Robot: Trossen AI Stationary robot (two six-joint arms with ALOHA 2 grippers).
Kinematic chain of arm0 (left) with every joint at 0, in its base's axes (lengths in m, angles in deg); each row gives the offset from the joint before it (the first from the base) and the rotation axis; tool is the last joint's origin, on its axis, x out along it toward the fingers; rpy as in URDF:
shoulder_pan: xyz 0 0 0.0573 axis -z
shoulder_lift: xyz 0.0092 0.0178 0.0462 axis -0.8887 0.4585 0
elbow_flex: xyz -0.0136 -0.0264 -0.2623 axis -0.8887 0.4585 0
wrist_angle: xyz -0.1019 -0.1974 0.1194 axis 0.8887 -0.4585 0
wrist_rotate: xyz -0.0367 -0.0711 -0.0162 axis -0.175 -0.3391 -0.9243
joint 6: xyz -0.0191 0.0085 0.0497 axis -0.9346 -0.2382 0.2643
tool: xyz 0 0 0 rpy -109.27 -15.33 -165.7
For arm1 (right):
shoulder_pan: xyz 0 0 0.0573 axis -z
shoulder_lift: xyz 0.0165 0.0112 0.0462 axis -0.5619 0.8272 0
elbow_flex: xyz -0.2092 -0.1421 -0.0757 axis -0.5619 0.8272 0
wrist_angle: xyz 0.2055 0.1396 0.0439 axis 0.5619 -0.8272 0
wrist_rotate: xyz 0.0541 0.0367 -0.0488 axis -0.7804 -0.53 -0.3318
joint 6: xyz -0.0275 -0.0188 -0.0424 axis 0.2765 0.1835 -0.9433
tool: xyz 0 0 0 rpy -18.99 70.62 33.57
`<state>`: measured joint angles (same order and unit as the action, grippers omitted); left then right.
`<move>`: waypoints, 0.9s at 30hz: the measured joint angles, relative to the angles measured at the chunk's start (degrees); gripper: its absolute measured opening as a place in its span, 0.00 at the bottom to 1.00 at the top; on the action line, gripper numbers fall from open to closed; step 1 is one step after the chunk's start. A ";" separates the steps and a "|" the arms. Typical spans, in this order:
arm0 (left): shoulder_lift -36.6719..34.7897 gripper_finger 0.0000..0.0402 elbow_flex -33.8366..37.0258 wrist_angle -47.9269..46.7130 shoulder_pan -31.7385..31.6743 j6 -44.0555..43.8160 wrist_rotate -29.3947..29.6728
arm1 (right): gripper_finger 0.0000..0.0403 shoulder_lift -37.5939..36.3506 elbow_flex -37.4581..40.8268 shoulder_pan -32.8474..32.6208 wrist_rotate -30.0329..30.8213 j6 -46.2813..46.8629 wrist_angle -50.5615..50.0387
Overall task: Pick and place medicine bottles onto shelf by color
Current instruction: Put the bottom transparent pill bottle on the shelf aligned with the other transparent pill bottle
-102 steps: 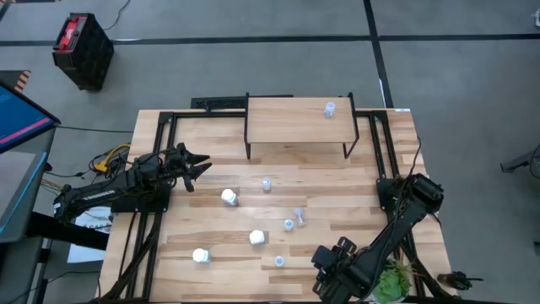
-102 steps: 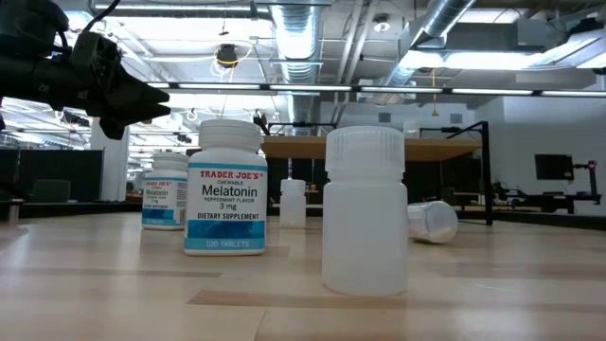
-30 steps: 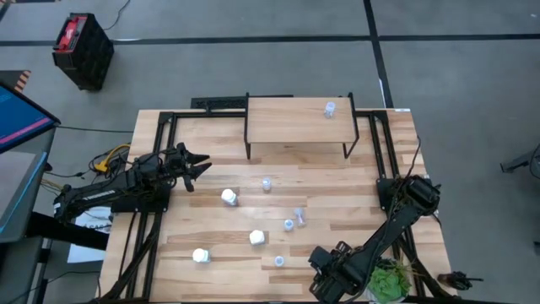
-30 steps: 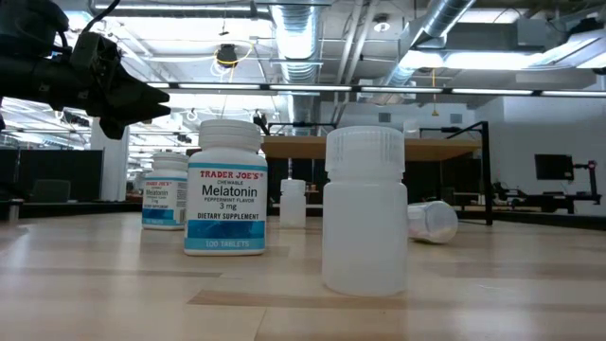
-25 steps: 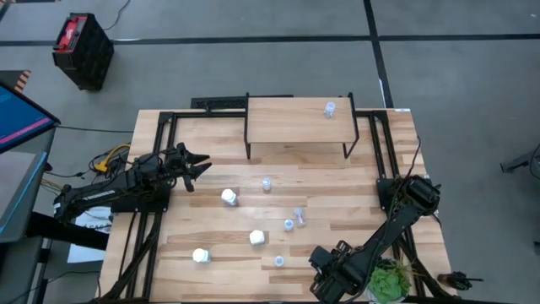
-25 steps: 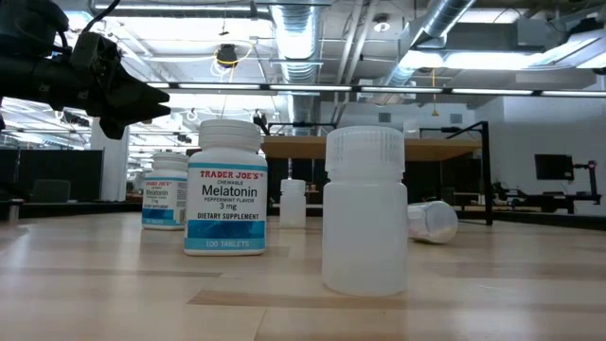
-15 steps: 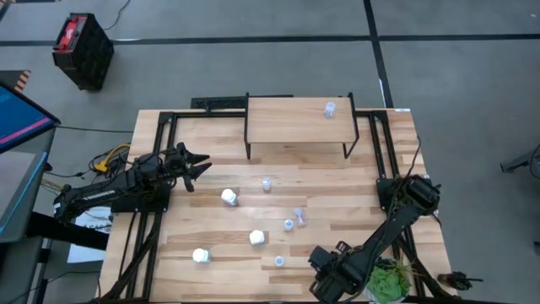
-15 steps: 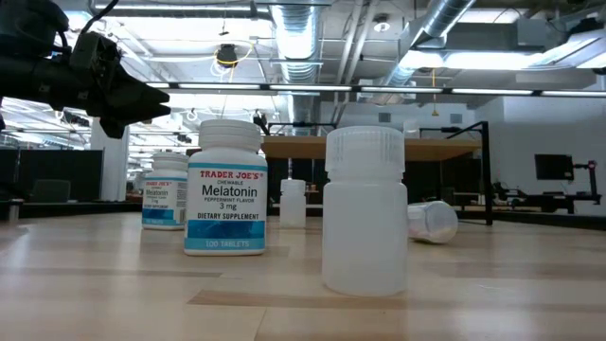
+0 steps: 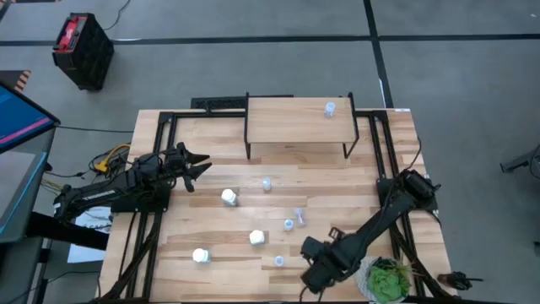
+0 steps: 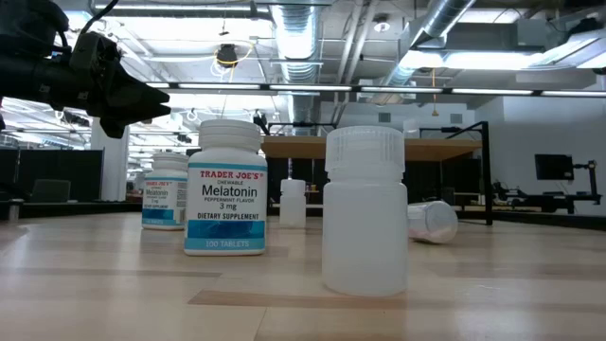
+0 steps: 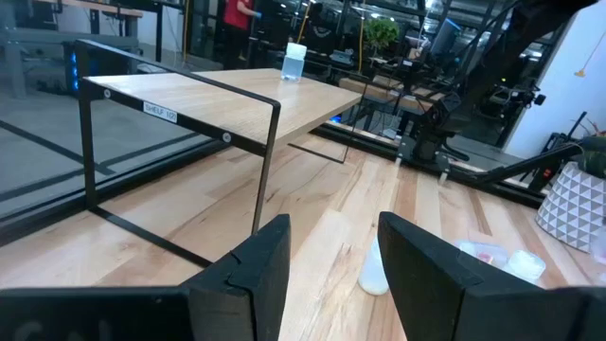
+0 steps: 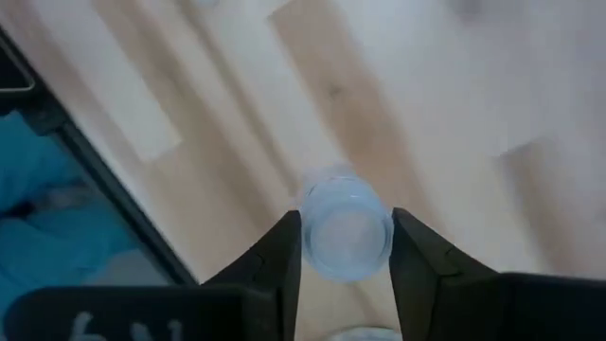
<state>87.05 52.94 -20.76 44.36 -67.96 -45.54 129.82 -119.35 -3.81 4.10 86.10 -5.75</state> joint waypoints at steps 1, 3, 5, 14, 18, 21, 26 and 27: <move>0.00 0.37 0.00 0.01 -0.02 0.00 0.00 | 0.31 0.00 -1.57 0.98 0.38 -1.82 -2.75; -0.01 0.37 0.00 0.00 0.00 -0.02 0.00 | 0.31 0.01 -5.17 3.02 2.52 -5.17 -9.36; -0.02 0.37 0.00 0.01 -0.02 -0.02 0.00 | 0.31 -0.09 -8.41 5.34 5.14 -8.31 -15.71; -0.02 0.37 0.00 0.05 -0.02 -0.94 -0.17 | 0.30 -3.99 -13.25 20.07 13.84 -26.10 -17.26; -0.07 0.37 0.00 0.07 -0.01 -0.98 -0.22 | 0.31 -7.33 -13.35 27.68 13.87 -32.39 -17.14; -0.07 0.37 0.00 0.03 -0.01 -0.98 -0.18 | 0.30 -9.49 -13.28 33.65 13.93 -35.99 -17.49; -0.07 0.37 0.00 0.02 -0.02 -1.00 -0.15 | 0.31 -13.12 -13.28 44.30 13.93 -42.38 -17.35; -0.04 0.37 0.00 0.03 -0.02 -0.98 -0.13 | 0.31 -13.59 -13.31 46.52 13.91 -43.51 -17.10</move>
<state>87.01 52.94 -20.73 44.34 -68.94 -45.67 116.23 -132.66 42.71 18.01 42.59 -22.85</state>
